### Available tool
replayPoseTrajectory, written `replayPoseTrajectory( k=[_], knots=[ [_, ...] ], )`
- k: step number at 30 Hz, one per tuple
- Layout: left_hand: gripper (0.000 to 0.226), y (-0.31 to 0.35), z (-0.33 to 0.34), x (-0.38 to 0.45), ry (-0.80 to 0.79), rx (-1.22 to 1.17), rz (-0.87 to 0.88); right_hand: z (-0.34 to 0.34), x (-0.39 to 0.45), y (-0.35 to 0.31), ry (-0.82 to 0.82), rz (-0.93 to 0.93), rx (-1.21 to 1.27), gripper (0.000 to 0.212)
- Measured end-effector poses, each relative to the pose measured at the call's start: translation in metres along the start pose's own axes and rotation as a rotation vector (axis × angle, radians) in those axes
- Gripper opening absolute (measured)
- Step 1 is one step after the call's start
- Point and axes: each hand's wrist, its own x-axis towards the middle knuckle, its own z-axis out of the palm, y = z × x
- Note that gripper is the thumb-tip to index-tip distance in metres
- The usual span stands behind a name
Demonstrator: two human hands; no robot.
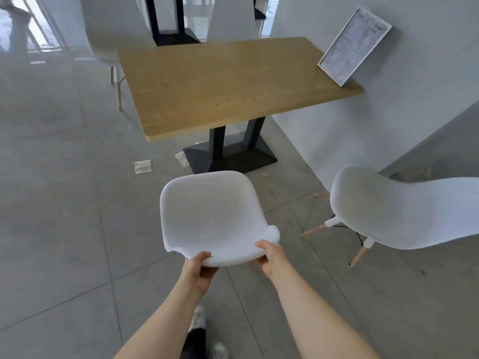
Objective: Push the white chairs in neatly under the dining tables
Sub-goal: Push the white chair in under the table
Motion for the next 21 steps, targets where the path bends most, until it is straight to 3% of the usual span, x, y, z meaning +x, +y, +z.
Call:
replayPoseTrajectory(
  k=[5, 9, 15, 21],
  knots=[
    [0.029, 0.003, 0.052, 0.024, -0.039, -0.036, -0.092, 0.006, 0.031, -0.06, 0.01, 0.015, -0.041, 0.038],
    [0.048, 0.007, 0.09, 0.048, -0.039, -0.083, -0.097, 0.015, 0.057, -0.101, 0.028, 0.012, -0.115, 0.044],
    [0.039, 0.018, 0.124, 0.073, -0.032, -0.082, -0.071, 0.029, 0.087, -0.133, 0.016, 0.032, -0.129, 0.047],
    [0.056, 0.022, 0.158, 0.091, 0.03, -0.109, -0.004, 0.035, 0.12, -0.169, -0.056, 0.042, -0.154, 0.039]
  ],
)
